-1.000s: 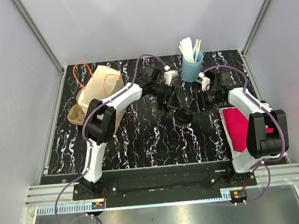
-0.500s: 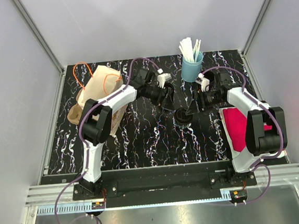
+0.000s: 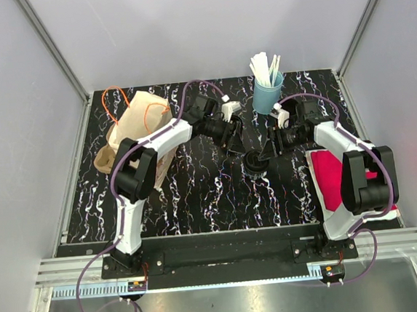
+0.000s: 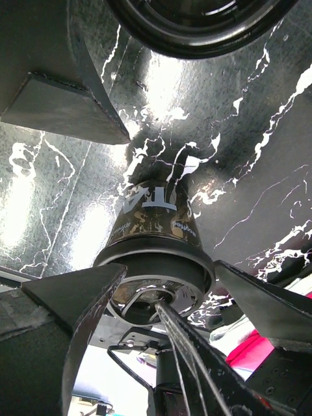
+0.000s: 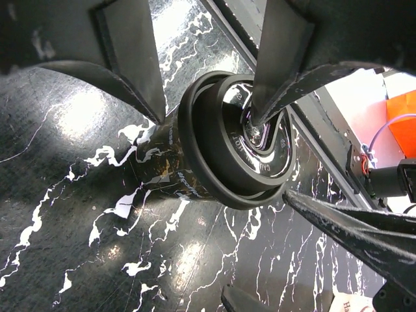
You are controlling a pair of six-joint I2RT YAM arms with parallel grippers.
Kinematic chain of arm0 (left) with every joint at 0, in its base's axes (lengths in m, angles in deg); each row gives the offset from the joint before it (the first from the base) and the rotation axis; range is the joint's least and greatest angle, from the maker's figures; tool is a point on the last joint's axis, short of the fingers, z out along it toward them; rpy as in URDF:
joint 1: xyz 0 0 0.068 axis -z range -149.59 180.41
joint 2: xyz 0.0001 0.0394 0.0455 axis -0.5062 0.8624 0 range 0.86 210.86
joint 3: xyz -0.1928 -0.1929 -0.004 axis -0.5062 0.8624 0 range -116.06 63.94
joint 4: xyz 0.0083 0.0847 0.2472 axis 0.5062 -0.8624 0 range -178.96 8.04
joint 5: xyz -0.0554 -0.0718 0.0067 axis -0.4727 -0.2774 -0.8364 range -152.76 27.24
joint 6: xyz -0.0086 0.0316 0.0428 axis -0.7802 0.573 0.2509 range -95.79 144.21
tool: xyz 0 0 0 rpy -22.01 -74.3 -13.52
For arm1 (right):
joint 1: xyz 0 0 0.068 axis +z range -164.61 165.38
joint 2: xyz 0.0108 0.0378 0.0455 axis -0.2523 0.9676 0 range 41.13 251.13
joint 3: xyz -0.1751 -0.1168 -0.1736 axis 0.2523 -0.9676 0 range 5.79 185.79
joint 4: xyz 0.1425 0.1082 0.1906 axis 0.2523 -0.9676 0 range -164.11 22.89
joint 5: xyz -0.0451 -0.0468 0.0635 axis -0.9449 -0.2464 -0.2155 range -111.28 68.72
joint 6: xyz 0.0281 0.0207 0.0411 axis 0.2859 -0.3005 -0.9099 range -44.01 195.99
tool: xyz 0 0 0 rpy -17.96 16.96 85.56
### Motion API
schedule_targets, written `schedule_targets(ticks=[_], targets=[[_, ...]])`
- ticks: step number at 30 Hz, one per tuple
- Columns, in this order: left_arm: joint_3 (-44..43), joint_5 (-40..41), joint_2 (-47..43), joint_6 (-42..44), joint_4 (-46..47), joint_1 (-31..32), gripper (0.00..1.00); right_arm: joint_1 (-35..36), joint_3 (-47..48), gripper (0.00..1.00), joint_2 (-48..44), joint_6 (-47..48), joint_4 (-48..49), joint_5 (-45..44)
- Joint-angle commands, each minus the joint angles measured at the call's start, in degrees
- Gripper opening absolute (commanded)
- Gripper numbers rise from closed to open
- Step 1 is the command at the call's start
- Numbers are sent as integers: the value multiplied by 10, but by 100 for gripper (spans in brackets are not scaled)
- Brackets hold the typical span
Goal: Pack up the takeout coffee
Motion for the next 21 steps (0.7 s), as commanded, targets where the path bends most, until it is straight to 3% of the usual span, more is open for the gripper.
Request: schedule_targets(ticks=[1, 21], targets=[[2, -23, -21, 0, 27, 5, 77, 6, 4, 59, 5, 1, 13, 0], [20, -19, -24, 14, 18, 10, 72, 20, -1, 56, 14, 5, 15, -16]])
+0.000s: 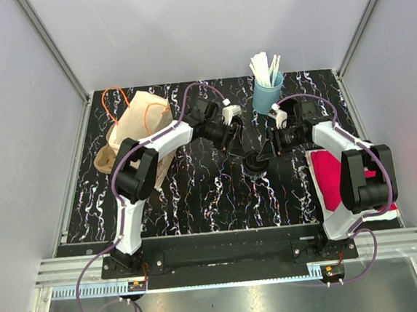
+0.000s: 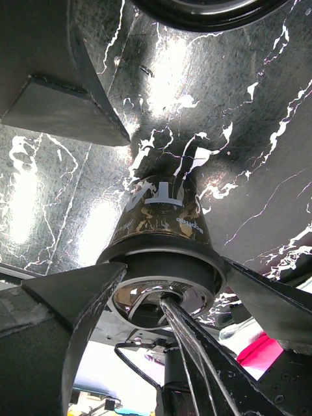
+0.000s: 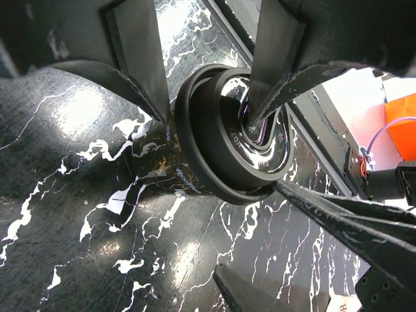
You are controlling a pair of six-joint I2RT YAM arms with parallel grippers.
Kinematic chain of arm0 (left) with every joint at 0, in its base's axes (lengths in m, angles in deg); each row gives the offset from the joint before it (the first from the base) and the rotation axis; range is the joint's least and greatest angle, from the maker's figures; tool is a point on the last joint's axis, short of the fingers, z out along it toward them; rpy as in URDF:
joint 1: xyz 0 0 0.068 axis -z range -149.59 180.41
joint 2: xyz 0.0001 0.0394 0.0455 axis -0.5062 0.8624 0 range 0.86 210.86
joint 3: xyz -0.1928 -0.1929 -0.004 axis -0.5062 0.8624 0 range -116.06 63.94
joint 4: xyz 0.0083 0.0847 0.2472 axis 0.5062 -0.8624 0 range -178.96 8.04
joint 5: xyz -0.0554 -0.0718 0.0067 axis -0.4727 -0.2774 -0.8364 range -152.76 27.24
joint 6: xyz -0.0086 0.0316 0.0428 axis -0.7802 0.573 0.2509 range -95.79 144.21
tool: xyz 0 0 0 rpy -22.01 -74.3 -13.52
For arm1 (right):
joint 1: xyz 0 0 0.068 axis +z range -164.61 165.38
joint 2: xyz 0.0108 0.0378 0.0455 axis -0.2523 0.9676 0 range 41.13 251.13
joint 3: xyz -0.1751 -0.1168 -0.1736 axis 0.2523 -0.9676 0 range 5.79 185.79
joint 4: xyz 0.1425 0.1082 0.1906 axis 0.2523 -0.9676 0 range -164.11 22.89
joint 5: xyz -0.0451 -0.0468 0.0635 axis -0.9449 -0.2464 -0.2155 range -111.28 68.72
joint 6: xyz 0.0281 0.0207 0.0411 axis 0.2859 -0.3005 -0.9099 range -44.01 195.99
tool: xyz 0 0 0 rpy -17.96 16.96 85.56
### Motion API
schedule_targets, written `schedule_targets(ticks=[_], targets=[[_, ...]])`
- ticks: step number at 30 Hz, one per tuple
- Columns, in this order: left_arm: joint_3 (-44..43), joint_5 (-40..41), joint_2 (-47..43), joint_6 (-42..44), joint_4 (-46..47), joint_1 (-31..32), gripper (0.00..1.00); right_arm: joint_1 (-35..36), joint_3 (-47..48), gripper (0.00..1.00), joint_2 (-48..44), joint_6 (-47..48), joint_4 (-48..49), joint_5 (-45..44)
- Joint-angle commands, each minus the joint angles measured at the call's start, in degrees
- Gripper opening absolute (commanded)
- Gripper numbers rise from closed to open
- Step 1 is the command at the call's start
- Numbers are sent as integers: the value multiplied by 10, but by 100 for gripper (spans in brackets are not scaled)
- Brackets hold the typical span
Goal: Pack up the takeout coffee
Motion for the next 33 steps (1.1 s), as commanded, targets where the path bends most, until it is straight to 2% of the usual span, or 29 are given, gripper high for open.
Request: schedule_targets(ticks=[1, 10, 20, 26, 33], targets=[[1, -7, -19, 12, 13, 6, 70, 10, -2, 56, 7, 8, 9, -22], [3, 20, -1, 32, -14, 14, 58, 17, -10, 50, 15, 23, 7, -42], [1, 48, 21, 56, -49, 24, 55, 20, -13, 49, 28, 37, -4, -56], [6, -25, -8, 10, 14, -6, 59, 22, -8, 49, 36, 48, -12, -51], [-42, -67, -9, -8, 15, -12, 63, 25, 1, 49, 38, 64, -21, -46]])
